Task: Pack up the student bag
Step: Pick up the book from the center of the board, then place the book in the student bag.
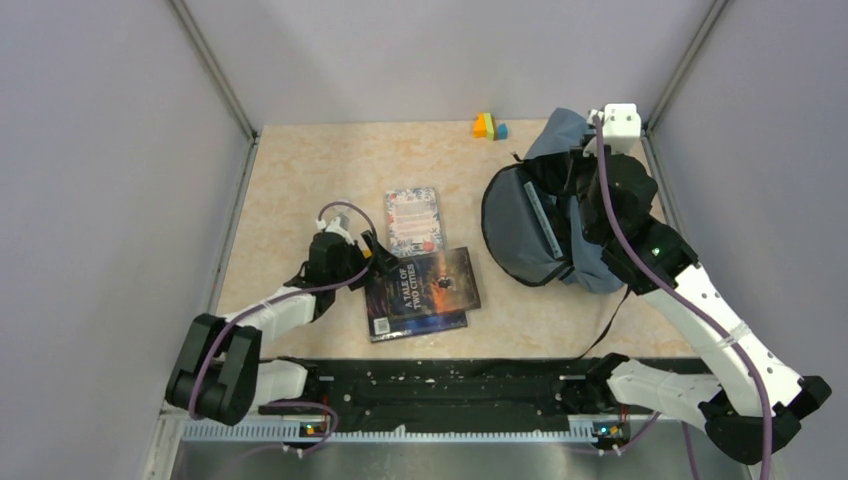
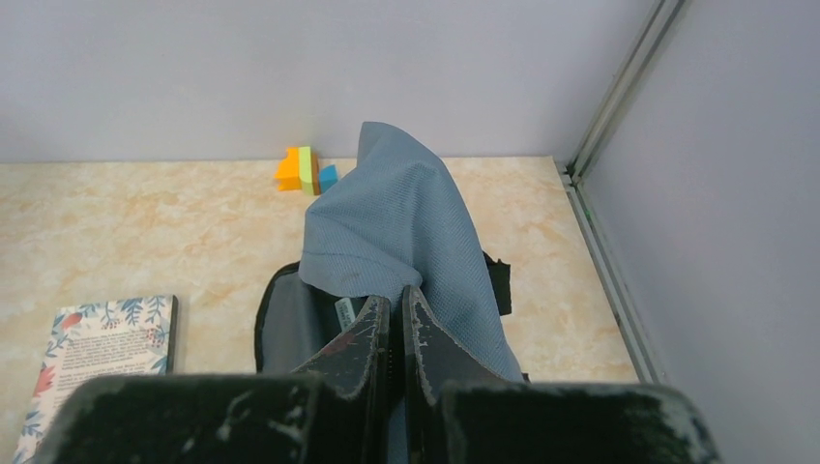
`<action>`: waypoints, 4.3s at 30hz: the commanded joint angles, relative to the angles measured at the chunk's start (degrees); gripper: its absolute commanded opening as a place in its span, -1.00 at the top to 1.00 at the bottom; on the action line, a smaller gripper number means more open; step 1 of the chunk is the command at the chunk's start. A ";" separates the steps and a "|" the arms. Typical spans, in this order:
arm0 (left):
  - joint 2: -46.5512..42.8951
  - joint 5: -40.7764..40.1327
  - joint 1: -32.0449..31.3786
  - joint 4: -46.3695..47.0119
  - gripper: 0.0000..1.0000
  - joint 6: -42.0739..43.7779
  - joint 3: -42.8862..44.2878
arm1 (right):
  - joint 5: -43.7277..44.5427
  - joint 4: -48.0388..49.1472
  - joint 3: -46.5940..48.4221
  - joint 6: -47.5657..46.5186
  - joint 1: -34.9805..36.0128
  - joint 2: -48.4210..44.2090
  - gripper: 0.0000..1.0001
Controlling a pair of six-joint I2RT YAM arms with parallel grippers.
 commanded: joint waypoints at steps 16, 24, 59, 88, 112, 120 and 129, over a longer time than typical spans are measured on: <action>12.10 11.41 2.46 10.60 -0.01 0.65 1.46 | -0.57 1.81 2.63 0.27 -0.12 -0.50 1.00; 4.82 9.84 2.47 9.64 0.94 -0.85 -0.66 | -0.38 1.62 2.80 0.06 -0.12 -0.03 1.00; -16.48 7.08 -7.25 5.39 1.00 -9.05 26.28 | 0.87 1.25 4.17 0.35 -0.12 0.57 1.00; 18.53 -0.68 -20.31 29.40 1.00 -29.62 48.46 | 1.58 0.02 4.77 1.70 -0.12 2.69 1.00; 26.23 -14.39 -25.42 24.02 1.00 -35.71 48.79 | 2.45 0.02 4.46 1.89 -0.12 2.60 1.00; 30.40 -21.76 -27.88 18.90 1.00 -37.02 50.49 | 3.36 -0.31 4.49 1.57 -0.12 2.16 1.00; 36.62 -20.51 -29.17 13.67 0.64 -32.94 56.88 | 3.53 -0.09 4.59 1.25 -0.12 2.43 1.00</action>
